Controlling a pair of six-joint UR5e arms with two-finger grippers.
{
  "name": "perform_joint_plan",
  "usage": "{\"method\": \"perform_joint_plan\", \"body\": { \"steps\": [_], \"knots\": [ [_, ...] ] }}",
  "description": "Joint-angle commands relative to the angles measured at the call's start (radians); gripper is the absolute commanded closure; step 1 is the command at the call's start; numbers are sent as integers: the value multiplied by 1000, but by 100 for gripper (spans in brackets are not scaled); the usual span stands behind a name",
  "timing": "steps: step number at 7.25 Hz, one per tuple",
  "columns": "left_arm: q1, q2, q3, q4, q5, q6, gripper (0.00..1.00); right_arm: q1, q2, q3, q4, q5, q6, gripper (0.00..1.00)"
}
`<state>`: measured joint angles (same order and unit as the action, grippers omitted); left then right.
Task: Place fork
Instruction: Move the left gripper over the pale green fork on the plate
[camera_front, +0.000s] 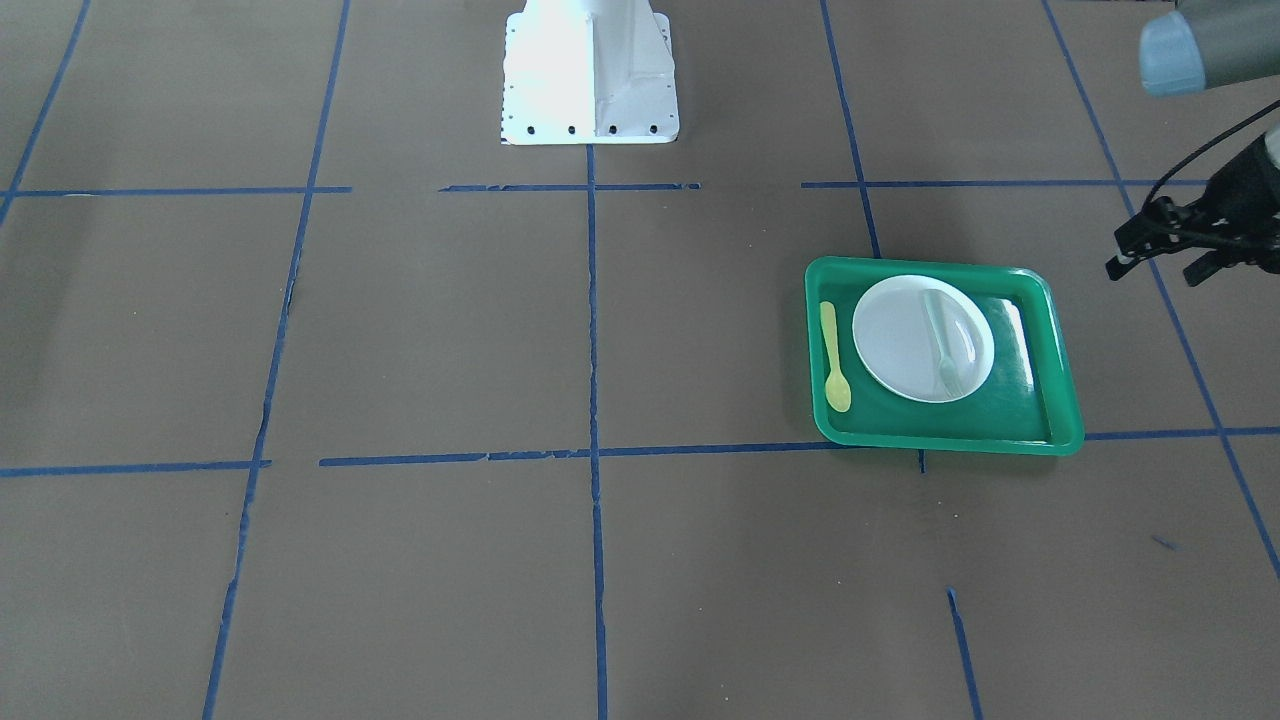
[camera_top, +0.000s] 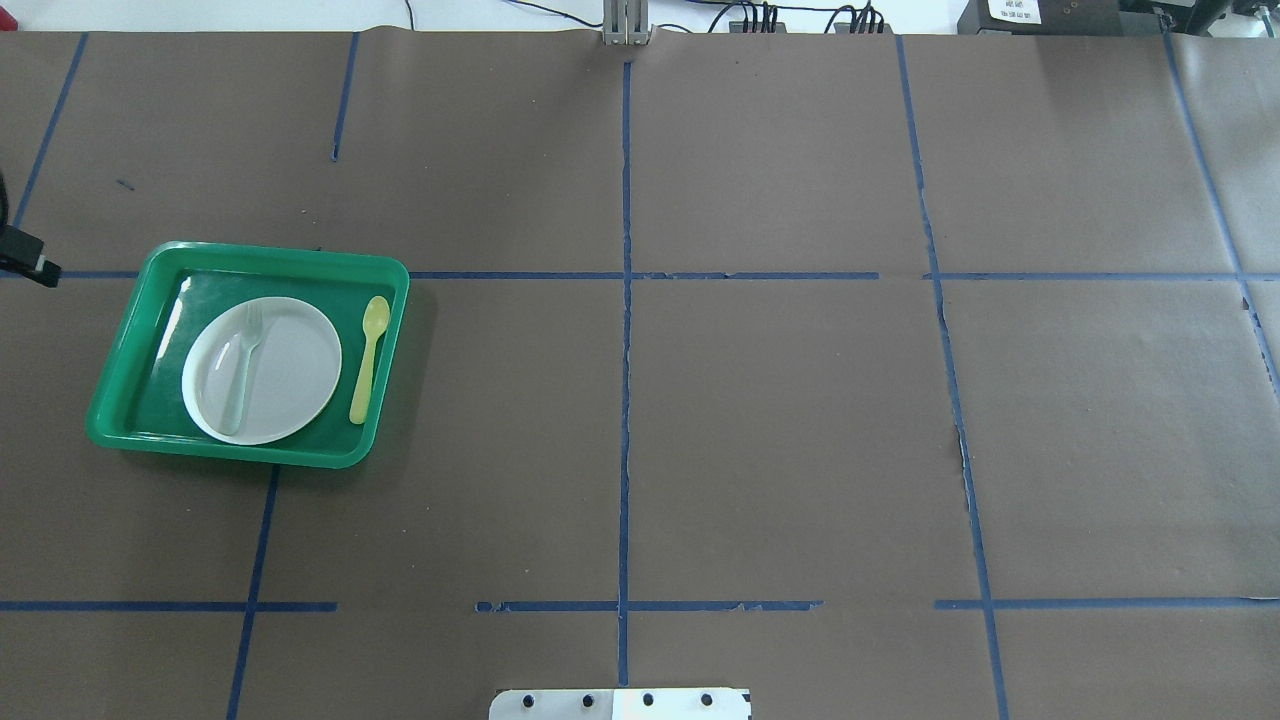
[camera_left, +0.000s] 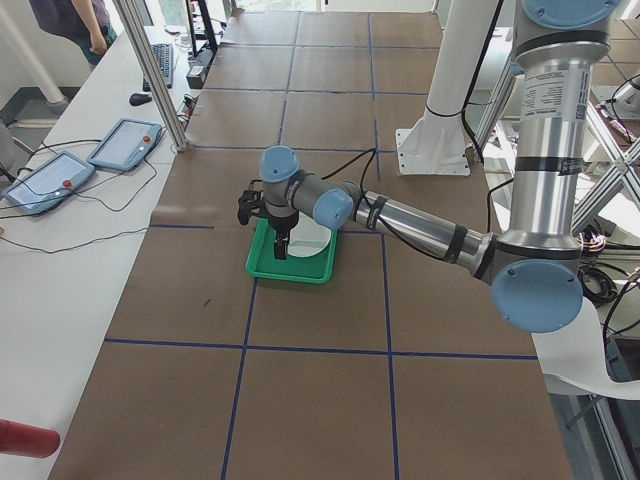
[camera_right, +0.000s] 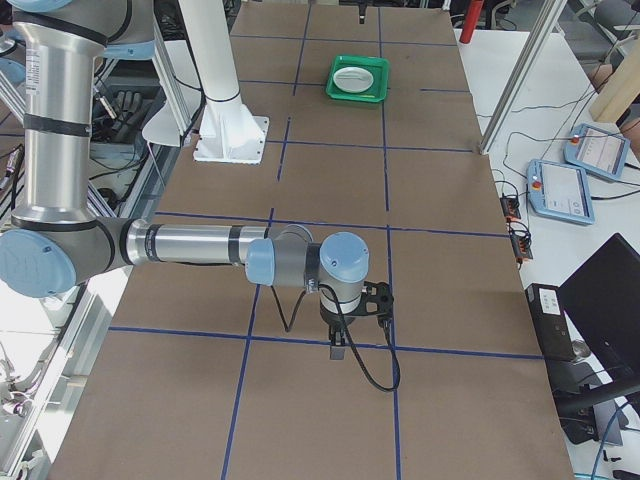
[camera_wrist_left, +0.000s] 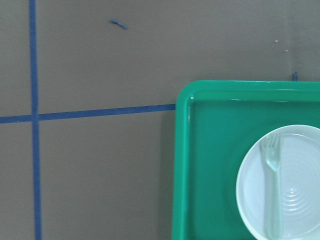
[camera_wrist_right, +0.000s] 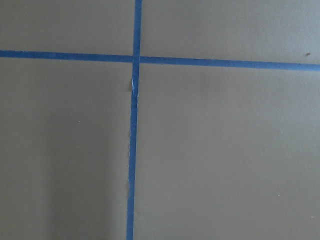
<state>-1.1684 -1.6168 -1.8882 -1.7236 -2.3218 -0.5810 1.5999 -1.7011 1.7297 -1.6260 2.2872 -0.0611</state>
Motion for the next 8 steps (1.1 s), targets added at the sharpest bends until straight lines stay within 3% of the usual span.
{"method": "perform_joint_plan", "body": {
  "steps": [1, 3, 5, 8],
  "knots": [
    [139, -84, 27, -1, 74, -118, 0, 0, 0, 1, 0, 0, 0, 0],
    [243, -136, 98, -22, 145, -203, 0, 0, 0, 1, 0, 0, 0, 0],
    [314, -138, 176, -140, 182, -288, 0, 0, 0, 1, 0, 0, 0, 0],
    [360, -138, 247, -221, 225, -318, 0, 0, 0, 1, 0, 0, 0, 0]
  ]
}}
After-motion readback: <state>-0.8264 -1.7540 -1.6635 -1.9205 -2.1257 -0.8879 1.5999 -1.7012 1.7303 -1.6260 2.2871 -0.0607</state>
